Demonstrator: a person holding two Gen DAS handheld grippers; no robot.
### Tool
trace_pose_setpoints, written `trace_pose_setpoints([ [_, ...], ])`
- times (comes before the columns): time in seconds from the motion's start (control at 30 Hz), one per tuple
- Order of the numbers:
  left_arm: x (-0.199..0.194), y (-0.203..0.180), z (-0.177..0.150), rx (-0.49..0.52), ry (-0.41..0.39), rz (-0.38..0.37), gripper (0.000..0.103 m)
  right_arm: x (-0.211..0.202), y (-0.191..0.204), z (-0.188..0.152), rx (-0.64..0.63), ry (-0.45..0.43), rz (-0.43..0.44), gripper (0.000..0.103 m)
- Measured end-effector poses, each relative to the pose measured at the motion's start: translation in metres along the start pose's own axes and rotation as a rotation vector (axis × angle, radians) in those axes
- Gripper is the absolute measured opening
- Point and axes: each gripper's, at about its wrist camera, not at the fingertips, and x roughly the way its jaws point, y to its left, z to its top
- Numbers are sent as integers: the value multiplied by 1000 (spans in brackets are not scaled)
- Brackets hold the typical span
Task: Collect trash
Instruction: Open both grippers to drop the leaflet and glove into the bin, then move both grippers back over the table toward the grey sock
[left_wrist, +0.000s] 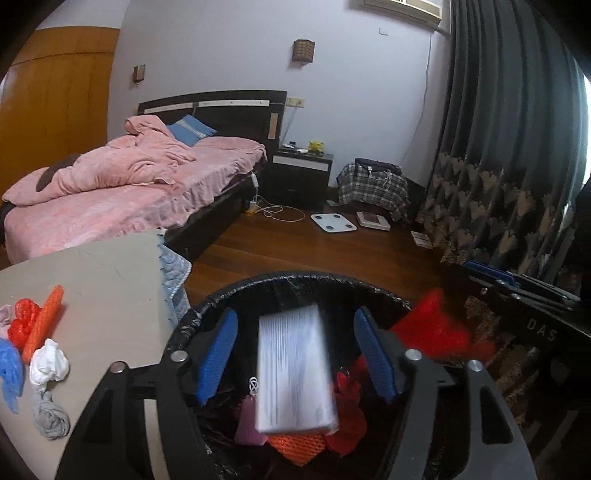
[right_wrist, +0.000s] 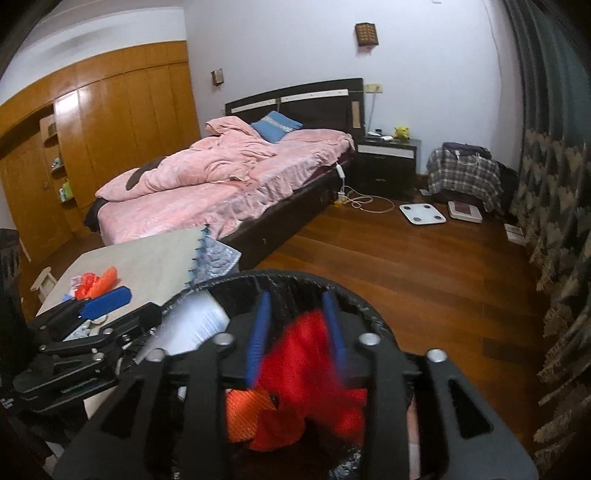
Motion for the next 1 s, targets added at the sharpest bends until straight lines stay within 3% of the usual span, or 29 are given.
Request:
trace_pose_setpoints([
  [0.1,-5,4,-1,-1,-4,12,73,-1,-2,-5,7,-5,-16,53],
  [0.17,-9,9,0,-5,-10,25,77,-3,-1,-7,11,-12,-32,83],
  [0.23,-18,17,0,-10,-23,51,82,-5,1,-7,16,-28,-54,95],
  [0.3,-25,25,1,-14,-32,74,89,-7,4,-8,21,-41,-61,97],
  [0.47,-50,57,-4,-43,-59,149,96,-4,21,-9,18,-36,-43,98],
  [1.0,-127,167,-42,-132,-82,413,97,26,150,-1,-112,-2,178,98],
])
